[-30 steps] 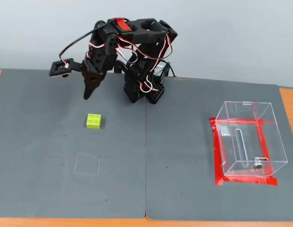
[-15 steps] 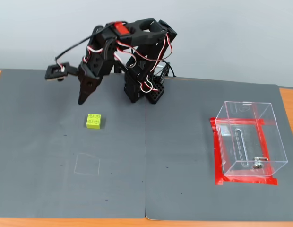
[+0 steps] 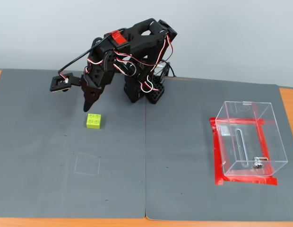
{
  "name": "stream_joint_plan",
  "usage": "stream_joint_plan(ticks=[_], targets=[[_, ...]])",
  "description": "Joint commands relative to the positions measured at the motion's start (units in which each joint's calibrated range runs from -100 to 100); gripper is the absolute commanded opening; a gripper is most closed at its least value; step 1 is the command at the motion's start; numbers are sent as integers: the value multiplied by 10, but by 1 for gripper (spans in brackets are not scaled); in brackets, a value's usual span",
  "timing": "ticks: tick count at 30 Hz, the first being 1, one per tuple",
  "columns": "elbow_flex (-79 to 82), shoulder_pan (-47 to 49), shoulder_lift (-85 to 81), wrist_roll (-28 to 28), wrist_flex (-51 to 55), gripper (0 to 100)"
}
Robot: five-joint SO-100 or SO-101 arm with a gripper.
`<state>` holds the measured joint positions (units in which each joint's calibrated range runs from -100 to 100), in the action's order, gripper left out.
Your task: Pick the green lego block and place it into the transparent box
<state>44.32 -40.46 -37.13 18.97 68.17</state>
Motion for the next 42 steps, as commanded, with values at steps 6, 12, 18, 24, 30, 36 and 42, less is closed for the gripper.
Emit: stream_joint_plan(ticks=[6, 12, 18, 24, 30, 36, 42], targets=[[27, 5, 0, -3, -32, 21], [57, 24, 0, 0, -67, 21], [75, 27, 0, 0, -78, 21], [101, 26, 0, -3, -97, 21], [102, 26, 0, -3, -101, 21], [105, 26, 1, -3, -106, 22], [114, 27, 1, -3, -119, 22]])
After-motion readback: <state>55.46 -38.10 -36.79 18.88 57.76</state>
